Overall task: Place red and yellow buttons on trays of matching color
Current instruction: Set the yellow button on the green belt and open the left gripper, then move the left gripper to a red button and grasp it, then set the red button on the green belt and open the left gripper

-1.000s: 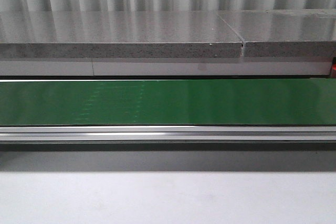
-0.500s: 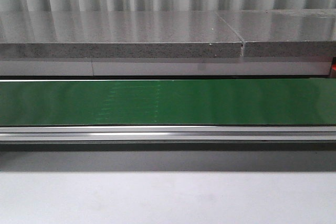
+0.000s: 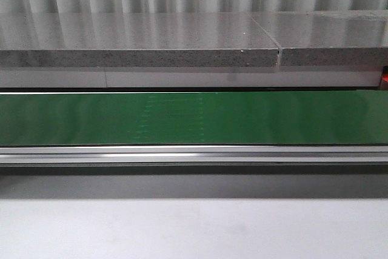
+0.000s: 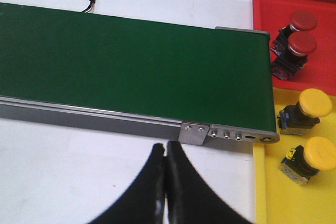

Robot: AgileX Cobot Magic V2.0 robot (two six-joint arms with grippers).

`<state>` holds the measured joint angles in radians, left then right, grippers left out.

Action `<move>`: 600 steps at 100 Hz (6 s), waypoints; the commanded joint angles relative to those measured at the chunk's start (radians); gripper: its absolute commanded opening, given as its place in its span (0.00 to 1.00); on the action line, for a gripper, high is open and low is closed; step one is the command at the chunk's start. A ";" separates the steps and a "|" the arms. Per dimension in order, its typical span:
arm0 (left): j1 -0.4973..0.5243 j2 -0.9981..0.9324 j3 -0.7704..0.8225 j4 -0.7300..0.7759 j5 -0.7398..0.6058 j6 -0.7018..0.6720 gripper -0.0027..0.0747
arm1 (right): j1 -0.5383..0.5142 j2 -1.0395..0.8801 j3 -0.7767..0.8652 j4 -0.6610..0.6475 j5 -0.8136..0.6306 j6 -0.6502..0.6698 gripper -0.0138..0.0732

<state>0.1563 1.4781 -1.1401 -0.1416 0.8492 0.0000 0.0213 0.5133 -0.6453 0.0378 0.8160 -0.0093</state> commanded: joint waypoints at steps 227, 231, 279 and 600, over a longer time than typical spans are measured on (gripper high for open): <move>0.139 0.463 -0.433 0.045 -0.055 -0.025 0.65 | -0.001 0.003 -0.023 0.000 -0.060 -0.010 0.08; 0.139 0.476 -0.442 0.045 -0.059 -0.025 0.65 | -0.001 0.003 -0.023 0.000 -0.060 -0.010 0.08; 0.139 0.513 -0.459 0.046 -0.083 -0.025 0.54 | -0.001 0.003 -0.023 0.000 -0.060 -0.010 0.08; -0.260 -0.626 0.364 0.015 -0.243 -0.013 0.01 | -0.001 0.003 -0.023 0.000 -0.060 -0.010 0.08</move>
<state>-0.0947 0.9321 -0.8015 -0.1038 0.6667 -0.0136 0.0213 0.5133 -0.6453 0.0378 0.8160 -0.0093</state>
